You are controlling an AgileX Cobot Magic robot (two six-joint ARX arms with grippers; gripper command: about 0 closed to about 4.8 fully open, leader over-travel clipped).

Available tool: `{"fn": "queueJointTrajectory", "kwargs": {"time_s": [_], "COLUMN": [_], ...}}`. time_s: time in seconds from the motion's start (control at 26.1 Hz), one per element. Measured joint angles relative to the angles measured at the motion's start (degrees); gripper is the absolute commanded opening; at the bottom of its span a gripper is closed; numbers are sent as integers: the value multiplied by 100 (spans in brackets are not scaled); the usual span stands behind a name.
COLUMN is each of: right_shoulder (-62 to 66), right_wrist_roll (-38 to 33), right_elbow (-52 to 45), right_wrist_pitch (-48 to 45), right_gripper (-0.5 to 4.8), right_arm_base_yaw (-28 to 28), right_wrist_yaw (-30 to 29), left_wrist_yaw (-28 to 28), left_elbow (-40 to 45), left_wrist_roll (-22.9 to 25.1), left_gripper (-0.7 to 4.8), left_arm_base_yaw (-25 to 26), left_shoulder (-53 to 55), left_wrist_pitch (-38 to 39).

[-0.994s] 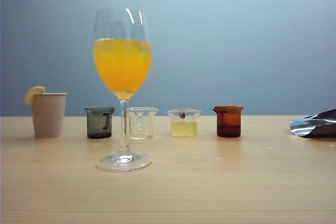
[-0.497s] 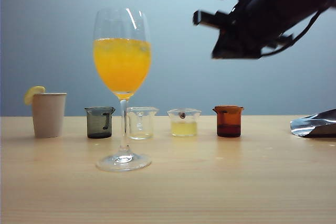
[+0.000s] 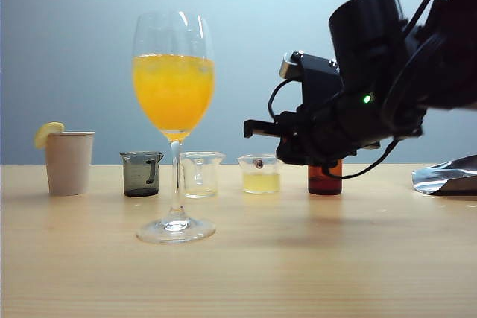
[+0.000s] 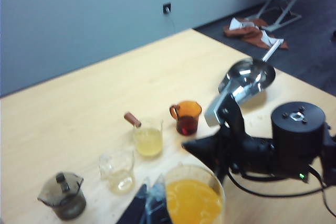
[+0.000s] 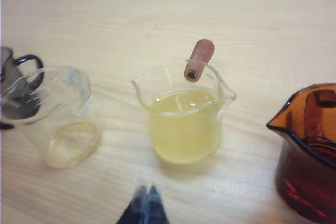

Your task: Pick up the third measuring cup from the left, pour the pineapple juice inside into the goblet, and finally put the measuring cup back in its original place.

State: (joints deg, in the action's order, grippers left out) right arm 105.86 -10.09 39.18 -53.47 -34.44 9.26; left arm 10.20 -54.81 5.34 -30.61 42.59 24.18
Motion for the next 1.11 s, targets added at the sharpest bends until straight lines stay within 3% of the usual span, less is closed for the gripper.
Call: {"fn": "queueJointTrajectory", "kwargs": {"time_s": [0.23, 0.31, 0.34, 0.46, 0.5, 0.61, 0.69, 1.11], "right_shoulder": [697, 837, 885, 966, 977, 977, 988, 1526], "right_wrist_roll": [4, 37, 81, 155, 153, 144, 114, 136], "right_elbow": [516, 699, 780, 927, 949, 981, 981, 1502], "right_wrist_pitch": [-59, -52, -59, -70, -55, -20, -15, 70], "right_gripper": [-5, 21, 81, 379, 418, 433, 479, 479], "right_arm_base_yaw": [0, 2, 2, 2, 2, 2, 0, 2], "right_wrist_yaw": [11, 15, 15, 13, 13, 13, 68, 264], "left_wrist_yaw": [-15, -15, -15, -13, -13, -15, -15, -13], "left_elbow": [0, 0, 0, 0, 0, 0, 0, 0], "left_wrist_roll": [-2, -2, -2, 2, 4, 4, 7, 7], "left_gripper": [-5, -5, -5, -5, -6, -5, -5, -5], "left_arm_base_yaw": [0, 0, 0, 0, 0, 0, 0, 0], "left_shoulder": [4, 4, 4, 4, 4, 7, 9, 39], "left_wrist_pitch": [275, 302, 319, 398, 422, 435, 435, 570]}}
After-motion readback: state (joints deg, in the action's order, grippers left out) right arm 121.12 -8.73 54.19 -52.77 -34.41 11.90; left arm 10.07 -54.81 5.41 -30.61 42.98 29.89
